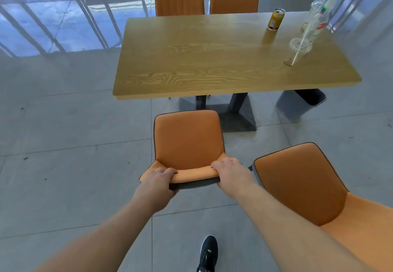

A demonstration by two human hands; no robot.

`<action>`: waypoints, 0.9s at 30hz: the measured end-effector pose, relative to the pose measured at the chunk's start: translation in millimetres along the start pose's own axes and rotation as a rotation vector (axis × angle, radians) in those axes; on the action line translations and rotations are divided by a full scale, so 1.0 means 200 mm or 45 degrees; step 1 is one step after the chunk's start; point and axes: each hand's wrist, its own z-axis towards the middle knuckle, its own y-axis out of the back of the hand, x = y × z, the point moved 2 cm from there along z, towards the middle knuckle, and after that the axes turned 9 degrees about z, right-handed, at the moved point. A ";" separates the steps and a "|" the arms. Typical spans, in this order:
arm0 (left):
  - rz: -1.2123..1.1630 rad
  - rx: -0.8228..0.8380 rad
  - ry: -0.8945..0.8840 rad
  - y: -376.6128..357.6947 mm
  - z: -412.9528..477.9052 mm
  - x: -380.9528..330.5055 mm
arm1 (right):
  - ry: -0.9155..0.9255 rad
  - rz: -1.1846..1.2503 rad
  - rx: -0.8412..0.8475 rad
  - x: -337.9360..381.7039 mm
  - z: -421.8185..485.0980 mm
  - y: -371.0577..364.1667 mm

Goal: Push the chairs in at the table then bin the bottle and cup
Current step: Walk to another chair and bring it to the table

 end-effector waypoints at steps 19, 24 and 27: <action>0.063 0.054 0.132 0.11 0.10 0.01 | 0.009 0.090 -0.045 0.01 0.09 0.04; -0.027 0.018 0.073 0.18 0.01 -0.22 | -0.088 0.166 -0.194 -0.05 -0.21 0.09; -0.125 -0.045 -0.125 0.23 -0.09 -0.49 | -0.184 0.160 -0.212 -0.13 -0.45 0.12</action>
